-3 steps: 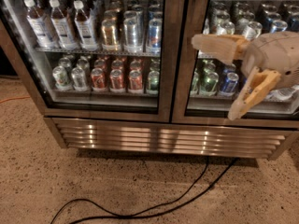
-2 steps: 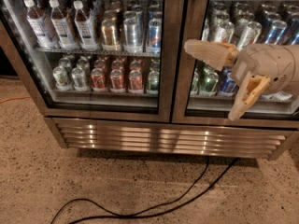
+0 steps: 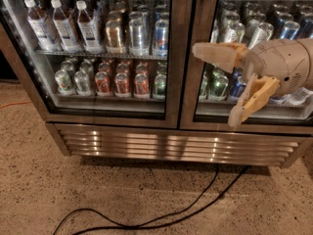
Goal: Open left fridge door
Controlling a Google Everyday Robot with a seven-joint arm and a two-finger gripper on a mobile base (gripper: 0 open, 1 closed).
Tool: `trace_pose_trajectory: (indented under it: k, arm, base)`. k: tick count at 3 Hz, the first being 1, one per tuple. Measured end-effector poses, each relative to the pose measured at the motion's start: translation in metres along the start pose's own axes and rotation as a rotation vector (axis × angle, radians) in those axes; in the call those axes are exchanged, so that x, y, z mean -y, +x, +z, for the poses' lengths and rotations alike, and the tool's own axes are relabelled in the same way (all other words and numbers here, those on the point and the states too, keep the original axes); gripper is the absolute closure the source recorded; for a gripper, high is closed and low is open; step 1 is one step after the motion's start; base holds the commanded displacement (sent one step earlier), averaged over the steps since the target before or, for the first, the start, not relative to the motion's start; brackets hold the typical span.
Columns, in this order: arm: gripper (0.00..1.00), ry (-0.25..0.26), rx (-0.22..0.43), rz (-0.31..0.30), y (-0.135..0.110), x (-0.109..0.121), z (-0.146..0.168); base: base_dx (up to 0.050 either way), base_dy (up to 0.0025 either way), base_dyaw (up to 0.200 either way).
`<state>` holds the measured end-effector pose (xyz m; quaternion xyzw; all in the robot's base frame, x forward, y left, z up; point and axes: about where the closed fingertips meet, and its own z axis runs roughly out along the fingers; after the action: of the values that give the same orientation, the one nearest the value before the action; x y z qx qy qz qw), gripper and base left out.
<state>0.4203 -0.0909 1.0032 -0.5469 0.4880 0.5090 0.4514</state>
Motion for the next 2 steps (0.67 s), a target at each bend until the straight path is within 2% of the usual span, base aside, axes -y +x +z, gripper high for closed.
trace_pose_trajectory:
  k: [1, 2]
  arm:
    - [0.0, 0.0, 0.0, 0.0, 0.0, 0.0, 0.0]
    - [0.0, 0.098, 0.0, 0.008, -0.001, 0.014, -0.001]
  base:
    - [0.0, 0.0, 0.0]
    - [0.0, 0.0, 0.0]
